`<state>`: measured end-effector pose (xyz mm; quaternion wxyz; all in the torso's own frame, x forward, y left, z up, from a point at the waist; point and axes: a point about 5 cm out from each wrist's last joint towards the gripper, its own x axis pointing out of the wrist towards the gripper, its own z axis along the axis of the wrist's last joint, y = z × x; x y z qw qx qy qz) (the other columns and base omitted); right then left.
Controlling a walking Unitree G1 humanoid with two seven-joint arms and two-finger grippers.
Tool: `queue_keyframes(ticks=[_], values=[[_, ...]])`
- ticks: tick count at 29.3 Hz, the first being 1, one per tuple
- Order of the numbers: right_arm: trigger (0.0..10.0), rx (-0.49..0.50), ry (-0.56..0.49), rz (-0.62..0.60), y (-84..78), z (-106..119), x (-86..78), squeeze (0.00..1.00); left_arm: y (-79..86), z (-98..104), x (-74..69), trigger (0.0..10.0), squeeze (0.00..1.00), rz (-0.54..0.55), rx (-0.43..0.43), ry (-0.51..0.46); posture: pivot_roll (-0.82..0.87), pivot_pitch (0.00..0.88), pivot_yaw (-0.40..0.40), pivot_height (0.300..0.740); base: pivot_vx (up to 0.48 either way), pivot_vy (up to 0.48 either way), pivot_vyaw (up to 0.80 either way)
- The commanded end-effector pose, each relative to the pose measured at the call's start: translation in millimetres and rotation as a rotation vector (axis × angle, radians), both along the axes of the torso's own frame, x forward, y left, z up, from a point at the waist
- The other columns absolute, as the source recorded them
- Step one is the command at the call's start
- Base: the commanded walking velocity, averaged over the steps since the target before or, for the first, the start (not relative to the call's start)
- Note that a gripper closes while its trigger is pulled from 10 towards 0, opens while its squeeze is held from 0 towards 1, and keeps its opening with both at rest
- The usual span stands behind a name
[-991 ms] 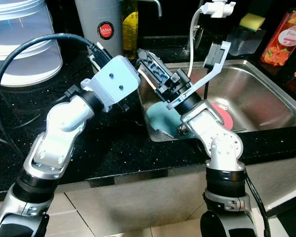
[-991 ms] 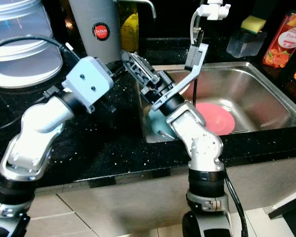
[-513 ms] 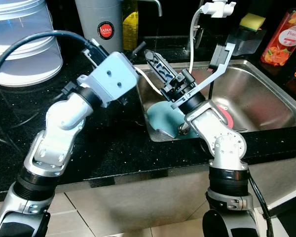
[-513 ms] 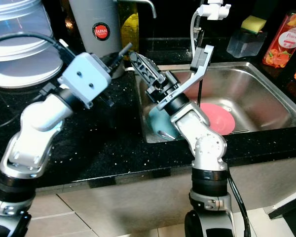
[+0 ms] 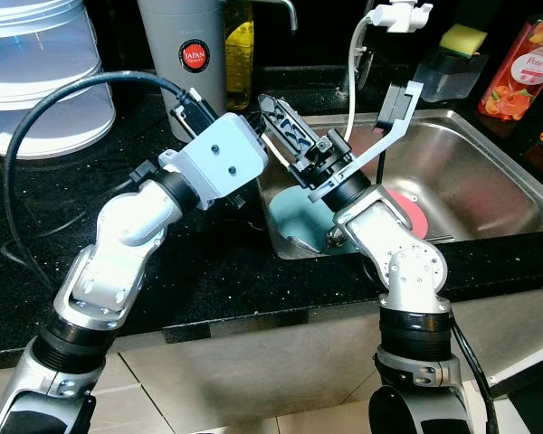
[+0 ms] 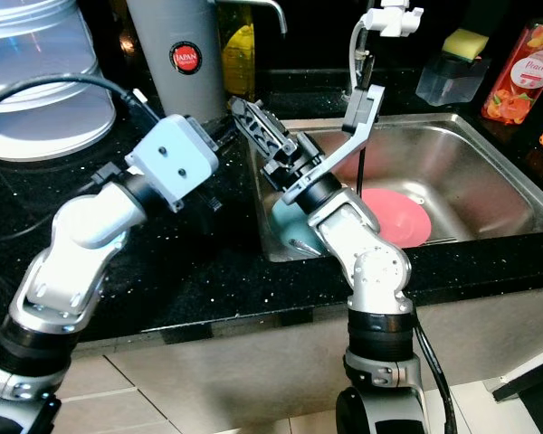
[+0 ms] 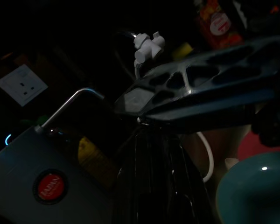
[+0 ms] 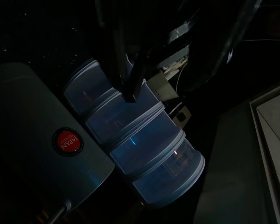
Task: Kitchen organization
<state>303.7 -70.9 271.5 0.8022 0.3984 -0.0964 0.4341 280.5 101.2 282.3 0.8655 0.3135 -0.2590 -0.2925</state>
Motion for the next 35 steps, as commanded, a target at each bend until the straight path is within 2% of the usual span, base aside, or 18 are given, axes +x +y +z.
queue_keyframes(ticks=[1, 12, 13, 14, 17, 18, 19, 20, 21, 22, 23, 24, 26, 28, 32, 33, 34, 35], values=[[0.0, 0.004, -0.003, 0.009, 0.2, 0.3, -1.8, 0.00, -3.6, -7.1, -0.9, 10.0, 0.00, -0.022, 0.003, 0.036, 0.14, 0.000, -0.046, 0.740, 0.000, 0.000, 0.00], [0.0, 0.008, -0.017, 0.015, 0.1, 1.5, -2.6, 0.00, -2.6, -6.3, 0.5, 10.0, 0.00, -0.007, -0.009, 0.035, 0.15, 0.000, -0.049, 0.740, 0.000, 0.000, 0.00], [0.0, 0.001, -0.012, 0.009, 0.1, 0.7, -1.8, 0.00, -2.1, -6.1, 0.3, 10.0, 1.00, -0.014, -0.033, 0.049, 0.15, 0.000, -0.049, 0.740, 0.000, 0.000, 0.00], [6.6, -0.012, -0.004, -0.005, -0.1, -0.5, -0.2, 0.00, -1.4, -5.7, 0.2, 10.0, 1.00, -0.018, -0.048, 0.056, 0.15, 0.000, -0.049, 0.740, 0.000, 0.000, 0.00], [6.6, -0.028, 0.005, -0.021, -0.5, -1.8, 1.6, 0.00, -0.6, -5.4, 0.1, 10.0, 1.00, -0.020, -0.063, 0.062, 0.15, 0.000, -0.049, 0.740, 0.000, 0.000, 0.00], [10.0, -0.047, 0.009, -0.062, -2.9, -3.0, 5.3, 0.00, 1.6, -3.3, 1.8, 10.0, 1.00, 0.010, -0.077, 0.045, 0.15, 0.000, -0.048, 0.740, 0.000, 0.000, 0.00], [10.0, -0.059, 0.011, -0.091, -4.8, -3.8, 7.8, 0.00, 3.2, -1.9, 2.9, 10.0, 1.00, 0.033, -0.088, 0.033, 0.15, 0.000, -0.048, 0.740, 0.000, 0.000, 0.00], [10.0, -0.083, 0.026, -0.170, -10.8, -5.5, 15.2, 0.00, 5.5, 1.4, 3.2, 10.0, 0.00, 0.045, -0.120, 0.024, 0.15, 0.000, -0.048, 0.740, 0.000, 0.000, 0.00], [10.0, -0.083, 0.026, -0.170, -10.8, -5.5, 15.2, 0.00, 5.5, 1.4, 3.2, 10.0, 0.00, 0.045, -0.120, 0.024, 0.15, 0.000, -0.048, 0.740, 0.000, 0.000, 0.00], [10.0, -0.111, 0.042, -0.254, -17.8, -7.6, 22.9, 0.00, 7.8, 3.8, 3.5, 10.0, 0.00, 0.056, -0.152, 0.022, 0.15, 0.000, -0.048, 0.740, 0.000, 0.000, 0.00], [10.0, -0.157, 0.071, -0.408, -33.6, -11.7, 35.9, 0.00, 12.0, 6.0, 3.7, 10.0, 0.00, 0.062, -0.204, 0.037, 0.15, 0.000, -0.048, 0.740, 0.000, 0.000, 0.00], [10.0, -0.157, 0.071, -0.408, -33.6, -11.7, 35.9, 0.00, 12.0, 6.0, 3.7, 10.0, 0.00, 0.062, -0.204, 0.037, 0.15, 0.000, -0.048, 0.740, 0.000, 0.000, 0.00], [10.0, -0.216, 0.100, -0.572, -53.1, -16.1, 48.1, 0.00, 18.0, 6.3, 4.7, 10.0, 0.00, 0.087, -0.244, 0.049, 0.15, 0.000, -0.048, 0.740, 0.000, 0.000, 0.00], [10.0, -0.230, 0.110, -0.606, -58.0, -17.6, 50.9, 0.00, 19.9, 6.3, 5.0, 10.0, 0.00, 0.096, -0.255, 0.052, 0.15, 0.000, -0.048, 0.740, 0.000, 0.000, 0.00], [10.0, -0.354, 0.242, -0.830, -89.0, -38.0, 66.7, 0.00, 28.8, 6.1, 8.1, 10.0, 0.00, 0.150, -0.323, 0.070, 0.15, 0.000, -0.052, 0.740, 0.000, 0.000, 0.00], [10.0, -0.423, 0.285, -0.891, -96.7, -46.5, 69.3, 0.56, 31.1, 5.5, 8.9, 10.0, 0.00, 0.167, -0.328, 0.072, 0.15, 0.000, -0.052, 0.740, 0.000, 0.000, 0.00], [10.0, -0.472, 0.317, -0.933, -102.4, -53.6, 71.3, 0.98, 32.8, 5.1, 9.6, 10.0, 0.00, 0.181, -0.333, 0.074, 0.16, 0.000, -0.057, 0.740, 0.000, 0.000, 0.00], [10.0, -0.496, 0.336, -0.949, -105.4, -58.4, 72.1, 1.00, 34.4, 4.4, 10.5, 10.0, 0.00, 0.195, -0.337, 0.078, 0.16, 0.000, -0.057, 0.740, 0.000, 0.000, 0.00]])
